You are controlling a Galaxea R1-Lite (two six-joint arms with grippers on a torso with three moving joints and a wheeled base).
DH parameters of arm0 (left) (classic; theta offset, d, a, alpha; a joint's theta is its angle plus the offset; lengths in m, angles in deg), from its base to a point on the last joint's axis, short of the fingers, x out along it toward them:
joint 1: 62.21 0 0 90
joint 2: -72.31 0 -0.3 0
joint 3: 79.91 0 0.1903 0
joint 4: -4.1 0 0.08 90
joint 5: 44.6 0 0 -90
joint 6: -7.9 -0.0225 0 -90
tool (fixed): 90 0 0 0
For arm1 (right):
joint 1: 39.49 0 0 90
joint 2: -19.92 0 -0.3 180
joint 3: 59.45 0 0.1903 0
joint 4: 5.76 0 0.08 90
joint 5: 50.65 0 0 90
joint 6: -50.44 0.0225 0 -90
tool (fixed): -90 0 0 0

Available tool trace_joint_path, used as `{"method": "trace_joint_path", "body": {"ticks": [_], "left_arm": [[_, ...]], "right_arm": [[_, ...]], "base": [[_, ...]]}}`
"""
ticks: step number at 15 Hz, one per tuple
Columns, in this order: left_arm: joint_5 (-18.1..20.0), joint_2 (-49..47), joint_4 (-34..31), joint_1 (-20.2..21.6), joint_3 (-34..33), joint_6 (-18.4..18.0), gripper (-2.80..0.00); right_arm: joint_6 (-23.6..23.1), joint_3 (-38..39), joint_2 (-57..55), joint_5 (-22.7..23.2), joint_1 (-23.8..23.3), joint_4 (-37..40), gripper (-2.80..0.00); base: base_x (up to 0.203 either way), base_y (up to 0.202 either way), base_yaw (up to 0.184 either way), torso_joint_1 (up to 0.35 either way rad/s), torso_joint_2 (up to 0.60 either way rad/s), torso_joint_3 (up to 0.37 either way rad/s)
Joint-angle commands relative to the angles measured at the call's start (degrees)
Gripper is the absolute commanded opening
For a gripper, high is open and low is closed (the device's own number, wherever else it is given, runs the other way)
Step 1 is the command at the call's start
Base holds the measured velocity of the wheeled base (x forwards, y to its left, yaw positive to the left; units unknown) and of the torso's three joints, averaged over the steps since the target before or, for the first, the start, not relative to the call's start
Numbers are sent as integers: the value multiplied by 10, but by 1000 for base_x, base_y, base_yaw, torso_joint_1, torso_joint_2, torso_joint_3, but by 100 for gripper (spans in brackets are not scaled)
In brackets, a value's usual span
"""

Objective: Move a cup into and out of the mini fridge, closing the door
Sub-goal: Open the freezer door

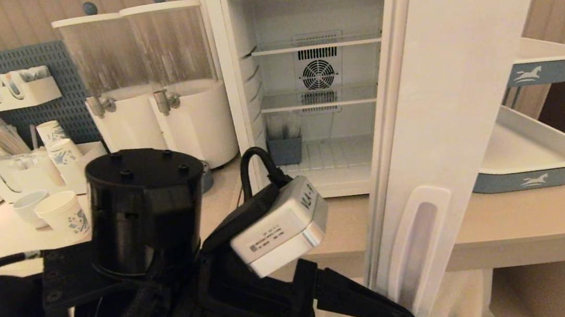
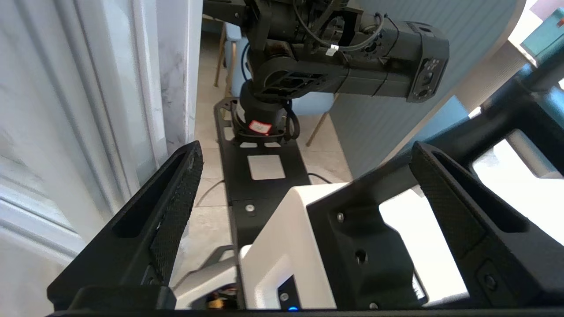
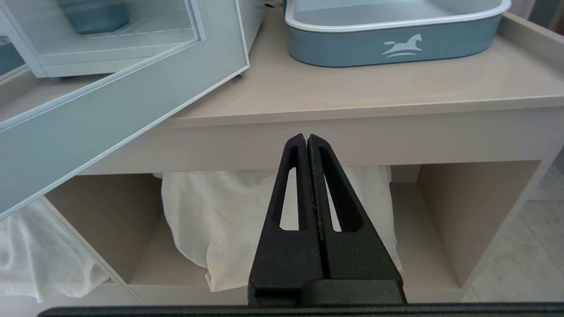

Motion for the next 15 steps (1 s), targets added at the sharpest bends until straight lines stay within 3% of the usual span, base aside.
{"method": "trace_joint_path", "body": {"ticks": [1, 2, 6, 10, 15], "left_arm": [[-7, -18, 23, -19, 5, 18, 0], [-22, -23, 54, -45, 5, 40, 0], [-49, 80, 101, -56, -79, 91, 0], [-53, 167, 96, -34, -143, 99, 0], [-54, 82, 113, 7, -121, 88, 0]], "right_arm": [[0, 0, -1, 0, 0, 0, -280], [0, 0, -1, 0, 0, 0, -280], [0, 0, -1, 0, 0, -1, -280], [-1, 0, -1, 0, 0, -1, -280], [-1, 0, -1, 0, 0, -1, -280]], "base": [[0, 0, 0, 0, 0, 0], [0, 0, 0, 0, 0, 0], [0, 0, 0, 0, 0, 0], [0, 0, 0, 0, 0, 0], [0, 0, 0, 0, 0, 0]]}}
